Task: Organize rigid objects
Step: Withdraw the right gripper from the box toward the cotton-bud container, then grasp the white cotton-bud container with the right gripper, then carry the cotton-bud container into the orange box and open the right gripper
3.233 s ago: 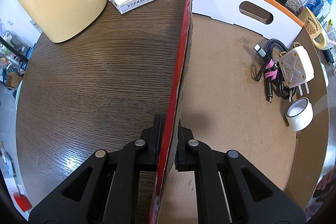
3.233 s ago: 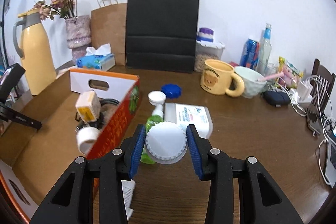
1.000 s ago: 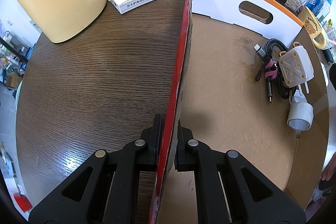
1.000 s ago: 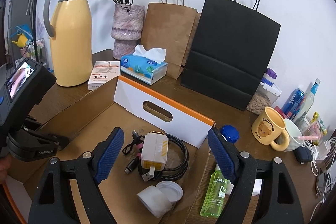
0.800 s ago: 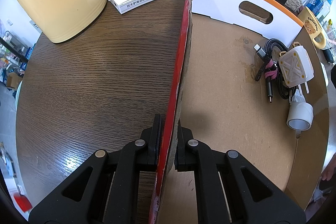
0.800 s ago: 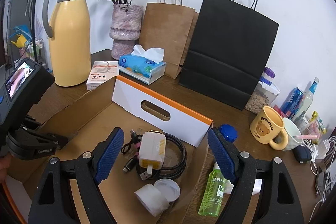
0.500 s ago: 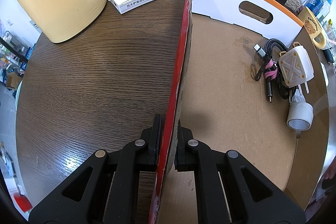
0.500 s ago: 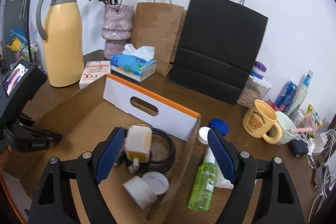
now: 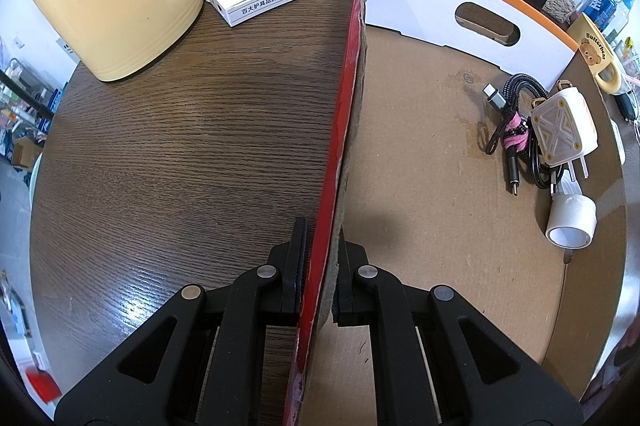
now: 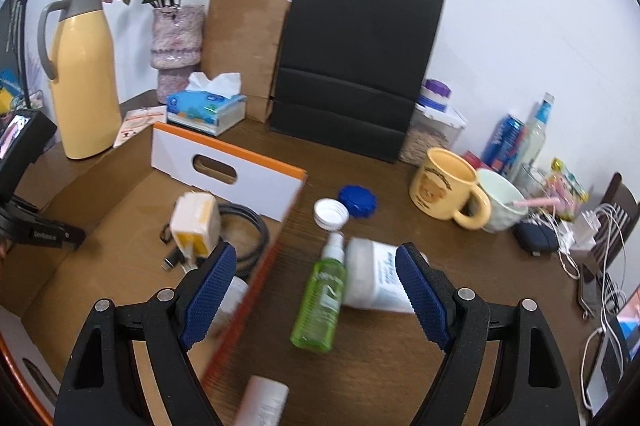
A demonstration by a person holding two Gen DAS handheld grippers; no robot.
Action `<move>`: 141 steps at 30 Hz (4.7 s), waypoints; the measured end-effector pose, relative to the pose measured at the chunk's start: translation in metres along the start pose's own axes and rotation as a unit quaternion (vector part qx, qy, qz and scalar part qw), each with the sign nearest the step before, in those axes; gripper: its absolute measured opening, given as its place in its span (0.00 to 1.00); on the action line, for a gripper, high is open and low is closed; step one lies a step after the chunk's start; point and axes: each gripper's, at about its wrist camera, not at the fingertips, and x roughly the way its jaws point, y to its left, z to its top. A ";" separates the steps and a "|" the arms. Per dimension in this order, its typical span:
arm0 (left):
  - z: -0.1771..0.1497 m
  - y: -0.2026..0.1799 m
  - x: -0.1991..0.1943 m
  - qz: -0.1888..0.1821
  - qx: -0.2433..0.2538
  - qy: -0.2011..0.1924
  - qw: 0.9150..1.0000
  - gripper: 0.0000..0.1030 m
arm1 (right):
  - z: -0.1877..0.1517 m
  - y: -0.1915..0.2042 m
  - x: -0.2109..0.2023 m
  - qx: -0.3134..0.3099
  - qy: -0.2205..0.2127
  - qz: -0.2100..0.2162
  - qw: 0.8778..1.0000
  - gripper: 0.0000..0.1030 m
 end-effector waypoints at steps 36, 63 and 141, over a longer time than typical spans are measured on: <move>0.000 0.000 0.000 0.000 0.000 0.000 1.000 0.04 | -0.018 -0.075 0.100 0.102 0.101 -0.002 0.990 0.84; 0.000 0.000 0.000 0.000 0.000 0.000 1.000 0.04 | -0.025 -0.085 0.123 0.120 0.085 0.002 0.989 0.83; 0.000 0.000 0.001 0.000 0.000 0.000 1.000 0.04 | 0.040 0.080 0.050 -0.042 0.027 0.065 0.997 1.00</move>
